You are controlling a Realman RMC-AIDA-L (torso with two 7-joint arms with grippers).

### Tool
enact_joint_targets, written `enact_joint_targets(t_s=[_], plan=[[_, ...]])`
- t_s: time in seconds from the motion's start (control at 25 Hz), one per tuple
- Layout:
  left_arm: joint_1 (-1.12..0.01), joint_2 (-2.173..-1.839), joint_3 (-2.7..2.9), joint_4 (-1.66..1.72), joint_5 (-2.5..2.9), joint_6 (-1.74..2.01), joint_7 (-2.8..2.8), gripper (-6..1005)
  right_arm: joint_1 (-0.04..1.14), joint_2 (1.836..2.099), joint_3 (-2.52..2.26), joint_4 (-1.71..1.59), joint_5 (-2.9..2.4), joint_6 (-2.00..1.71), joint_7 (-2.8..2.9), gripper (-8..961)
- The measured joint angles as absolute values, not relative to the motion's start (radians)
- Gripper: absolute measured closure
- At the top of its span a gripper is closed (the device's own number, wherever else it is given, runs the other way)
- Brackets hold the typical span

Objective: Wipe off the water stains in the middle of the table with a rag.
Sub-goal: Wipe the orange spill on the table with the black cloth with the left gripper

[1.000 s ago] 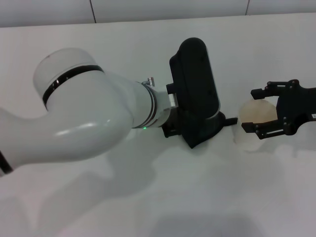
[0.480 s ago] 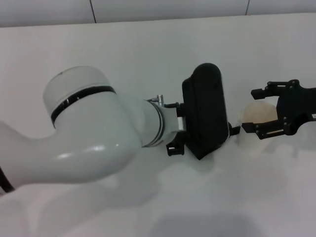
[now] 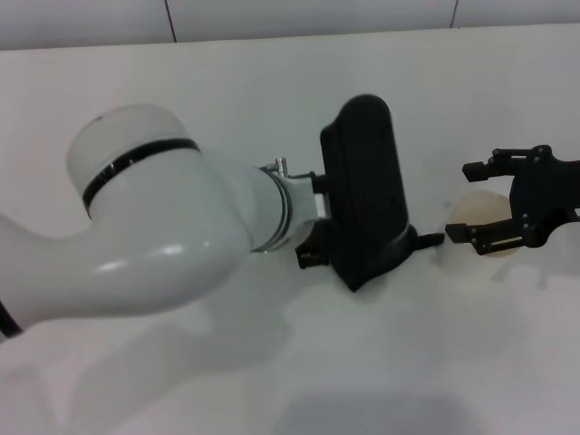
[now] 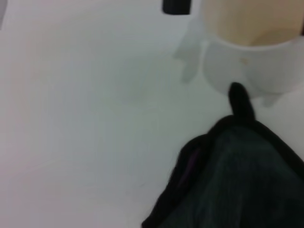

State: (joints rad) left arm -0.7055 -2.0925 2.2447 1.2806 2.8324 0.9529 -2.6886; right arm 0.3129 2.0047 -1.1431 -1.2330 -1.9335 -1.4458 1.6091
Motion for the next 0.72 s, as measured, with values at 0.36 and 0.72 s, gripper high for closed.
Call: enact_joint_targets(t_s=[0.36, 0.72], plan=[[-0.719, -2.09, 2.126, 1.236, 2.835, 0.955, -2.735, 911, 0.313, 2.004, -1.143, -1.232, -1.933, -1.447, 1.609, 84], [-0.729, -2.082, 2.052, 1.211, 2.836, 0.992, -2.738, 903, 0.313, 2.003, -1.142, -1.232, -1.933, -1.444, 1.61, 84]])
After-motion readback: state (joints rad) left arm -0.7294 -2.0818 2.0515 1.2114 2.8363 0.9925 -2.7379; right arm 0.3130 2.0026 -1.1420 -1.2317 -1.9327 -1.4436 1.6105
